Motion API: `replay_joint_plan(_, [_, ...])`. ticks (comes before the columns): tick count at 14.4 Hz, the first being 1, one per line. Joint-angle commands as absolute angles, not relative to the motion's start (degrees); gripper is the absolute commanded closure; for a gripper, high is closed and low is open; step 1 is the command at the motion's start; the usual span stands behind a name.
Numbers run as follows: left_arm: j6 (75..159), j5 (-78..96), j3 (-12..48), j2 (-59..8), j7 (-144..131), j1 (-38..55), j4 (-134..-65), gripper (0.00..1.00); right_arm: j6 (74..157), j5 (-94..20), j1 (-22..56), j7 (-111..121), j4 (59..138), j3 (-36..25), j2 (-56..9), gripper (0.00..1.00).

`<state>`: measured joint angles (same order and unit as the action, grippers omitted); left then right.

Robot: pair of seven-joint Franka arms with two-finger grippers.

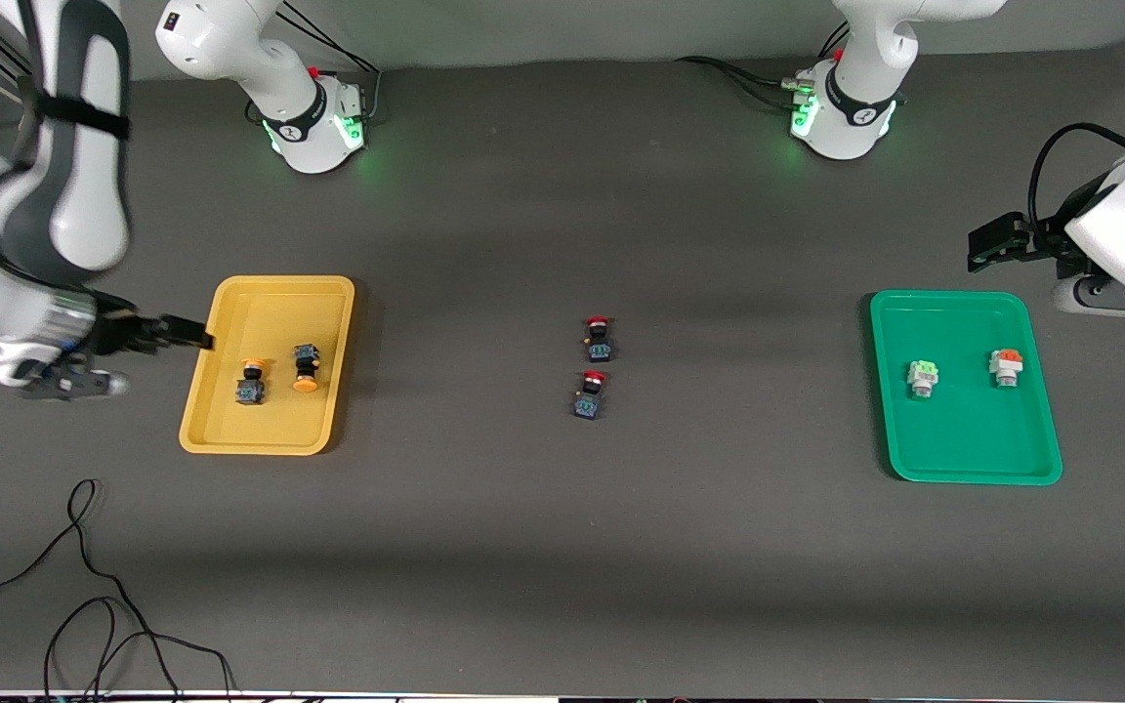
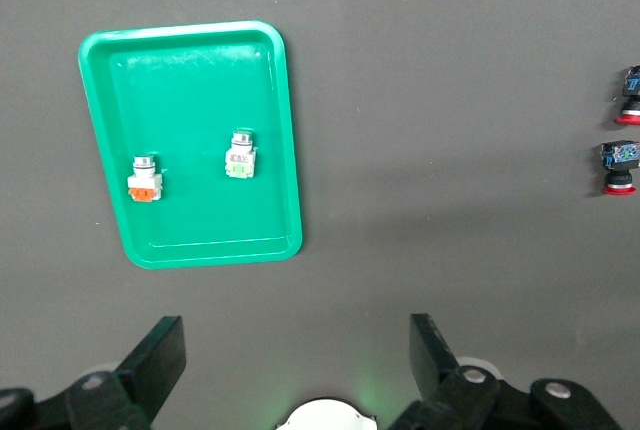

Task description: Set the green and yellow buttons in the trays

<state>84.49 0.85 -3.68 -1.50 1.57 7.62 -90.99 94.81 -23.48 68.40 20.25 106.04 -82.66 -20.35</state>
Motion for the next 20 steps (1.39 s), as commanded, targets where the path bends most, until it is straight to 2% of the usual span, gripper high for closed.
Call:
replay_joint_plan(1, [83.9,1.1,-4.6,-0.6,1.5,8.5,-91.4,0.0,82.7,-20.0,71.4,17.9,96.7,-89.5,-20.5,0.0])
replay_joint_plan(3, [83.9,0.9,-4.7,-0.7,1.1,8.4,-90.9,0.0,76.8,-20.0,71.5,17.9,90.6,-92.8,-20.5,0.0])
replay_joint_plan(5, [84.0,0.7,-4.6,-0.7,1.1,8.4,-90.9,0.0,74.6,-19.9,71.5,17.8,86.1,-94.2,-20.7,0.0])
replay_joint_plan(18, [85.3,0.4,-4.5,-1.2,1.9,8.5,-90.5,0.0,72.9,-19.2,71.4,18.5,85.7,-93.7,-21.3,0.0])
replay_joint_plan(20, [85.7,0.4,-4.5,-1.2,1.9,8.6,-90.5,0.0,72.8,-19.1,69.4,18.1,85.3,-91.1,-21.1,0.0])
